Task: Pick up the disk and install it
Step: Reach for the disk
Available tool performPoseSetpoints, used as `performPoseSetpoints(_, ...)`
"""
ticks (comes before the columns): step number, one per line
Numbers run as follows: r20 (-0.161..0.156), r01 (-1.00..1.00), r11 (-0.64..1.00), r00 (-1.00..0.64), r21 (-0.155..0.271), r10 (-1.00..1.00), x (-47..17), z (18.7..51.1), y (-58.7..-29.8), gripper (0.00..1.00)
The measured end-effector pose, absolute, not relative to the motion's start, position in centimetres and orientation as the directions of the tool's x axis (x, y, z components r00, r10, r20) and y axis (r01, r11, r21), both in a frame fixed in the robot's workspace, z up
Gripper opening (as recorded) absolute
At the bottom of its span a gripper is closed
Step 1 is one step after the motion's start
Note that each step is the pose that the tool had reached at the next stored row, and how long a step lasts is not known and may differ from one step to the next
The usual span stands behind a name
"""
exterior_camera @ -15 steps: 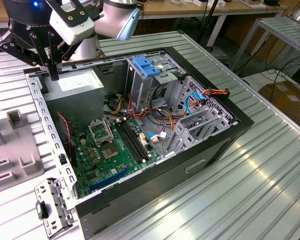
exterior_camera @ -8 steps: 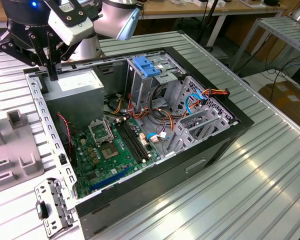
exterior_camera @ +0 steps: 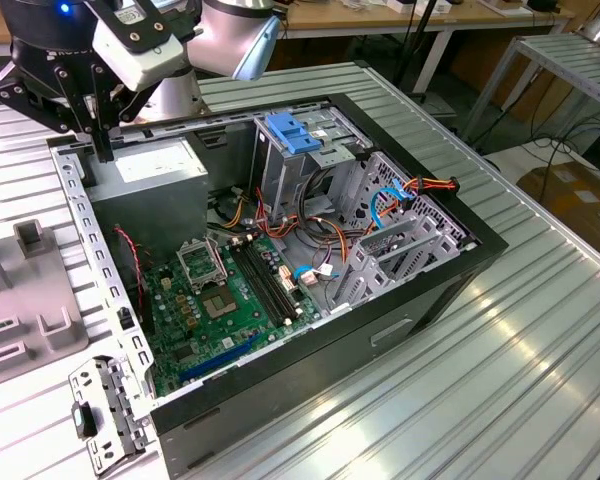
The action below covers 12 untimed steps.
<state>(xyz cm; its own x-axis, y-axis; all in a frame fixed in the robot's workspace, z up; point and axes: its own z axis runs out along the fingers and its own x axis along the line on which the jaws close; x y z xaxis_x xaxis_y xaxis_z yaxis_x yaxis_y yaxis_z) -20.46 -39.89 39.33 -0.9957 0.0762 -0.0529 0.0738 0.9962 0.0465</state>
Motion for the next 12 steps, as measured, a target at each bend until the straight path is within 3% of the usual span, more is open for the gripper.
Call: performPoseSetpoints(12,-0.053,0.074,0.996,-0.996,0.046,0.076,-20.69,39.33,-39.89,0.11)
